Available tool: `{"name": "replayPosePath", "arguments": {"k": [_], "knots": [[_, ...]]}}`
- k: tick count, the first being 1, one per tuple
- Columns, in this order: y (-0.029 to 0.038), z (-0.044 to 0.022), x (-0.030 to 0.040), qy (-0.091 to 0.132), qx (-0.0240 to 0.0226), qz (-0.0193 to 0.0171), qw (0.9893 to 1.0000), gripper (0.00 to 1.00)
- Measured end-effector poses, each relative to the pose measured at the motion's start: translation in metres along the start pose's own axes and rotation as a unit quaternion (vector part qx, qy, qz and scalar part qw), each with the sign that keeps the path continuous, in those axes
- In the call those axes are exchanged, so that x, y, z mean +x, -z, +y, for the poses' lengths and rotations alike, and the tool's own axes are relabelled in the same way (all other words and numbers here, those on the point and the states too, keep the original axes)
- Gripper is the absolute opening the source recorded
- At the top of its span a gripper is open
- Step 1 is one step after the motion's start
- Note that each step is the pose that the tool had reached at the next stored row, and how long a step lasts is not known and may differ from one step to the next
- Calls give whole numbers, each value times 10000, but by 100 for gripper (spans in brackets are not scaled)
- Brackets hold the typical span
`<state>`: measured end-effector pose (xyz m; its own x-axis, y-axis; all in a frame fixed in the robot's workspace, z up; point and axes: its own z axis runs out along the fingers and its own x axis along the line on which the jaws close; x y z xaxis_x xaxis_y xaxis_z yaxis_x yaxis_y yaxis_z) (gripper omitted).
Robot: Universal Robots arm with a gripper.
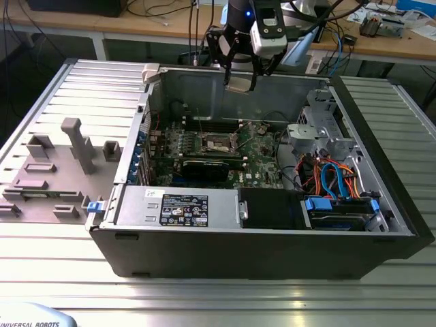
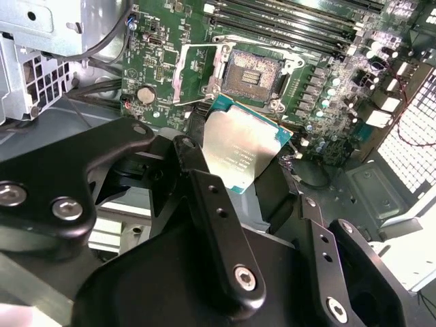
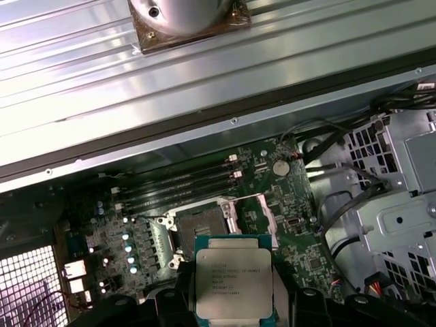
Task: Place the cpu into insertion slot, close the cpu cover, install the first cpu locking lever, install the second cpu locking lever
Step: 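Place the cpu into insertion slot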
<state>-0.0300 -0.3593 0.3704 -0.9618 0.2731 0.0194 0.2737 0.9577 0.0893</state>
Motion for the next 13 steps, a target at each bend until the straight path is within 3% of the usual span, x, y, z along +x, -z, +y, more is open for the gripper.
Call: {"name": "replayPosePath", "arguments": {"k": [13], "knots": [[0, 0, 0, -77, -1, -7, 10000, 54]]}}
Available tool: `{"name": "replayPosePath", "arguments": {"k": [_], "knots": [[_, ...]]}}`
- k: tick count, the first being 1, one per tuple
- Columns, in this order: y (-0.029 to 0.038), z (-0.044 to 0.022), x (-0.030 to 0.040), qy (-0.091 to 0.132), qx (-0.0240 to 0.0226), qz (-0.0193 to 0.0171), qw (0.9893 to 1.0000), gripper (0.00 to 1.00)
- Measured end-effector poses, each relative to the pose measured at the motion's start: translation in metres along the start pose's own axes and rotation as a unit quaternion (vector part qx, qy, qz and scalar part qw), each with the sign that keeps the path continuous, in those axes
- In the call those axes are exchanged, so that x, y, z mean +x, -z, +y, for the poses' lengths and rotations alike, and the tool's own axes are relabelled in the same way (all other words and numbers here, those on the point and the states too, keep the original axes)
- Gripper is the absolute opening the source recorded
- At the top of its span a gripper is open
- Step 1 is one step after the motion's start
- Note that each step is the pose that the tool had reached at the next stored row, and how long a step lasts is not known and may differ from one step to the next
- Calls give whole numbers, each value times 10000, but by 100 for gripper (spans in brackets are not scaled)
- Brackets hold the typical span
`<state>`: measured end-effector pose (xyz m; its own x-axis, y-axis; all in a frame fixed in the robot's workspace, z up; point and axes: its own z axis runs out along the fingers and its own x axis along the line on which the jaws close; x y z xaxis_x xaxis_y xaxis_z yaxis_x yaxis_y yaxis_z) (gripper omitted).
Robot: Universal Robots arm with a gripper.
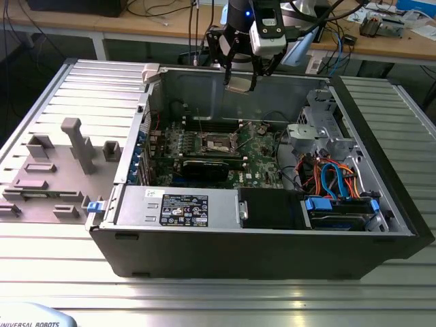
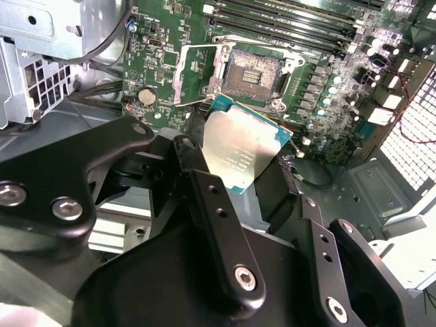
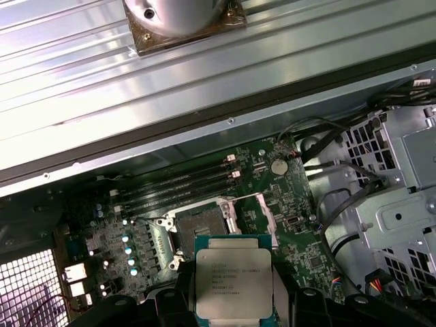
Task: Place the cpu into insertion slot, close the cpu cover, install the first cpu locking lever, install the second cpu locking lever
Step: 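Place the cpu into insertion slot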
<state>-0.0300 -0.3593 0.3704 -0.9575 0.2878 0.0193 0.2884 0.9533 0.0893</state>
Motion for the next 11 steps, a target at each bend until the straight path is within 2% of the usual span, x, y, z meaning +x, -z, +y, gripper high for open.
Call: {"name": "replayPosePath", "arguments": {"k": [11], "knots": [[0, 0, 0, -53, -1, -5, 10000, 54]]}}
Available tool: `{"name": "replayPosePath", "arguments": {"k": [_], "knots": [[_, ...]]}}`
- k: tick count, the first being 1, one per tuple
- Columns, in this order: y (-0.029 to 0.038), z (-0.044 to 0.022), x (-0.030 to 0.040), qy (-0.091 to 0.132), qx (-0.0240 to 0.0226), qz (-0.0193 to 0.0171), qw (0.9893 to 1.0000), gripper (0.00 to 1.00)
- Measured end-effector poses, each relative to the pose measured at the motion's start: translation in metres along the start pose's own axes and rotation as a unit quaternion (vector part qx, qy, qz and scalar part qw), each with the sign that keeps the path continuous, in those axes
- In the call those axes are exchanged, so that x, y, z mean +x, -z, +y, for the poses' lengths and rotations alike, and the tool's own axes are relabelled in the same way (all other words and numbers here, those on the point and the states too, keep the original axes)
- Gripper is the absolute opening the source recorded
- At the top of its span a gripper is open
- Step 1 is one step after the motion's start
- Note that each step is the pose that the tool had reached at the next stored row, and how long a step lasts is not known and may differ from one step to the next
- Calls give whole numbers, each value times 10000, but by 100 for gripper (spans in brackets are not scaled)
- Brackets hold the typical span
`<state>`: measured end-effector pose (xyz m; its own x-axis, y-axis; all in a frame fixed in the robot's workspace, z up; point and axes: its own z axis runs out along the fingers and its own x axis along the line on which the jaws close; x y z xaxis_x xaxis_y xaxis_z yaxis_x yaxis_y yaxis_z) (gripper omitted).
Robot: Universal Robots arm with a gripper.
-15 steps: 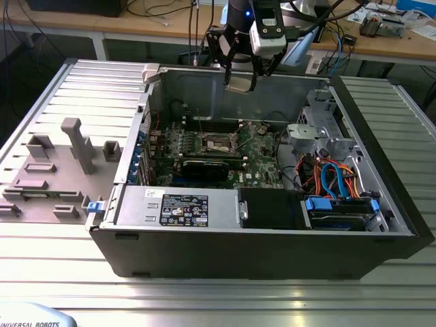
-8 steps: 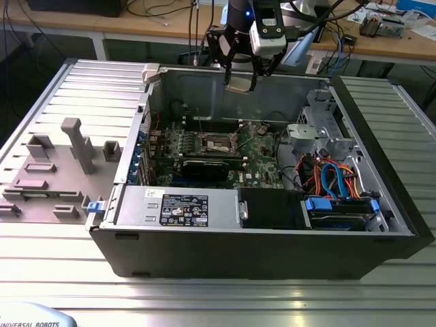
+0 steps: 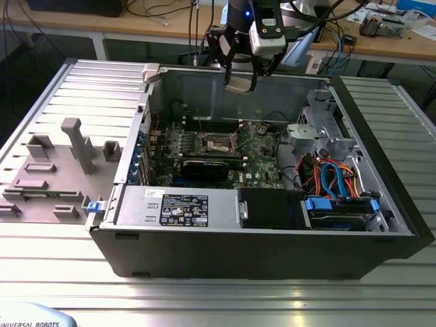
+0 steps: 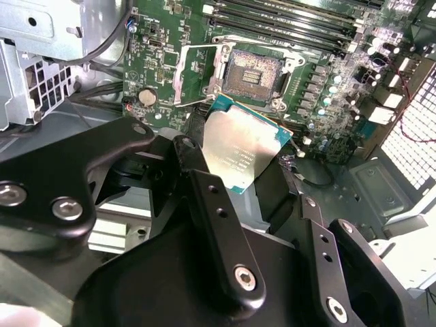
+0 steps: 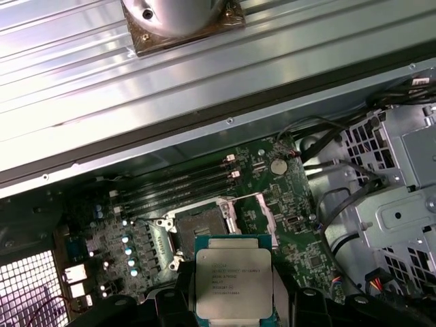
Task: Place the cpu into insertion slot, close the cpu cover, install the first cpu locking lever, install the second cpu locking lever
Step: 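Place the cpu into insertion slot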
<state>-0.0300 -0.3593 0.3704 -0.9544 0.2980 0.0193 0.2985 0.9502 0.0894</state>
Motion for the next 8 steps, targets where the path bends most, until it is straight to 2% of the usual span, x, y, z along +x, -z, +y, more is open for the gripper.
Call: {"name": "replayPosePath", "arguments": {"k": [8], "knots": [[0, 0, 0, -134, -2, -12, 9999, 54]]}}
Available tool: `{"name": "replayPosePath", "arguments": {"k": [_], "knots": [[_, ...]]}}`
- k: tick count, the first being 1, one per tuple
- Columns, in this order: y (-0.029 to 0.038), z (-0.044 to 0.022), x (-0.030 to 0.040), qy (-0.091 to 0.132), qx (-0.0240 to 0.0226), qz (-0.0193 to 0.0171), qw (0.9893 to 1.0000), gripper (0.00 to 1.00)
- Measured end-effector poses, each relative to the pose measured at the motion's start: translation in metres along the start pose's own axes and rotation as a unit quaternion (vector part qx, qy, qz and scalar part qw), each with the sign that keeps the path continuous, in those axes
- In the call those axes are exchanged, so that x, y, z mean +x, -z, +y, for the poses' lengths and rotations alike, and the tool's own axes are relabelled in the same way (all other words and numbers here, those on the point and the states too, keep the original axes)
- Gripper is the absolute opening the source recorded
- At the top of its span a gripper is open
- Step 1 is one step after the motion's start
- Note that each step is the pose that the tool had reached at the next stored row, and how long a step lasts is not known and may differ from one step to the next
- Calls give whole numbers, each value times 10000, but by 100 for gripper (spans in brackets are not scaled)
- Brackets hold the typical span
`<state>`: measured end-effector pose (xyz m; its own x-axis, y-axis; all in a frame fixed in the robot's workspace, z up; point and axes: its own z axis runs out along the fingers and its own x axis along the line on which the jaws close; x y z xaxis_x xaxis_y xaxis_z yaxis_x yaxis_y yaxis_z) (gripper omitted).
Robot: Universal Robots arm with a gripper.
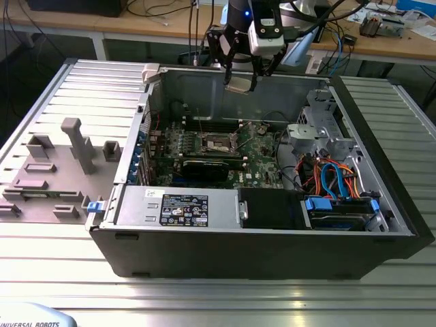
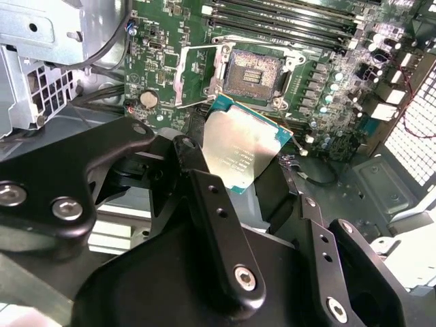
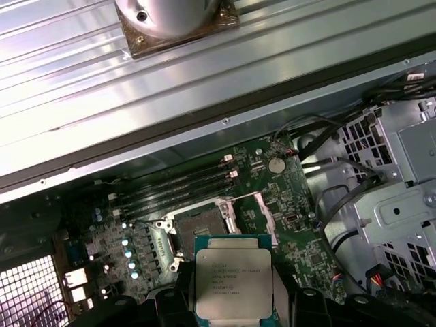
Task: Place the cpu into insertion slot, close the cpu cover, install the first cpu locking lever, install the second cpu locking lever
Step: 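Place the cpu into insertion slot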
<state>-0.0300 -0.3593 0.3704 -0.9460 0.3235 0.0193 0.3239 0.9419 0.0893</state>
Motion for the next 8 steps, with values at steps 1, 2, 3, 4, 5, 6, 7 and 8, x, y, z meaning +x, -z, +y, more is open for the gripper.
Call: {"name": "replayPosePath", "arguments": {"k": [1, 2, 3, 4, 5, 6, 7, 8], "knots": [[0, 0, 0, -11, 0, -1, 10000, 54], [0, 0, 0, -21, -1, -2, 10000, 54], [0, 0, 0, -39, -1, -3, 10000, 54], [0, 0, 0, -53, -1, -5, 10000, 54], [0, 0, 0, -65, -1, -6, 10000, 54], [0, 0, 0, -75, -2, -7, 10000, 54], [0, 0, 0, -87, -2, -8, 10000, 54], [0, 0, 0, -97, -2, -9, 10000, 54]]}}
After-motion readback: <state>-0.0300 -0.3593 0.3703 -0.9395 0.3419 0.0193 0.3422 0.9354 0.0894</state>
